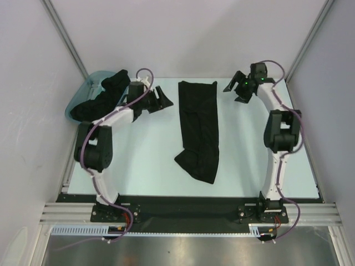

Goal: Fold and stack the t-shirts
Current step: Fold the tshirt

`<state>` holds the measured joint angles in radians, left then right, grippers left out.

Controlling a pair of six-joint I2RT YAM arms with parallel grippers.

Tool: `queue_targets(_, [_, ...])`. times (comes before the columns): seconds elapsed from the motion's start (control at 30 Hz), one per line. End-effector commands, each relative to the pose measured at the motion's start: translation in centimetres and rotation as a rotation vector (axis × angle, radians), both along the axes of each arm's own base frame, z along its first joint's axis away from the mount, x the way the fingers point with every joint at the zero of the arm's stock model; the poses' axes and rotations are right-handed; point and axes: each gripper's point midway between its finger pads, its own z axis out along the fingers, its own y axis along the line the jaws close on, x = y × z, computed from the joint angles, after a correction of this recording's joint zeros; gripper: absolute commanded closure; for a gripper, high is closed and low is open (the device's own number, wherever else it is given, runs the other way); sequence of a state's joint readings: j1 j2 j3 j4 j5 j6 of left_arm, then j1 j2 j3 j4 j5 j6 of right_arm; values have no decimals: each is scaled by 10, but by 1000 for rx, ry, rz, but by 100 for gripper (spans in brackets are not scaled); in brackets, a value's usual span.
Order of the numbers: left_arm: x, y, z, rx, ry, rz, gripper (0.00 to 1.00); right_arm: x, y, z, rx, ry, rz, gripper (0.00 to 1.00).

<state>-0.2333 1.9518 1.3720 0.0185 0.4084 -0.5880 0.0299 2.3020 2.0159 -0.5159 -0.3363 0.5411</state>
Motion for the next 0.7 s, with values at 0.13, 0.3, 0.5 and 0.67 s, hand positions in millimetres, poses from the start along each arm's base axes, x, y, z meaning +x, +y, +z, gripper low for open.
queue_targets(0.13, [-128,-46,18,17,-40,-278,25,-164,22,50,15,170,106,15])
queue_targets(0.3, [-182,-66,-21,93,91,-395,26,-273,50,26,34,273,221,18])
queue_targets(0.5, [-207,-59,-63,194,172,-419,29,-347,76,-3,119,338,273,25])
queue_targets(0.67, [-223,-57,-86,210,253,-462,33,-392,91,-36,135,400,306,35])
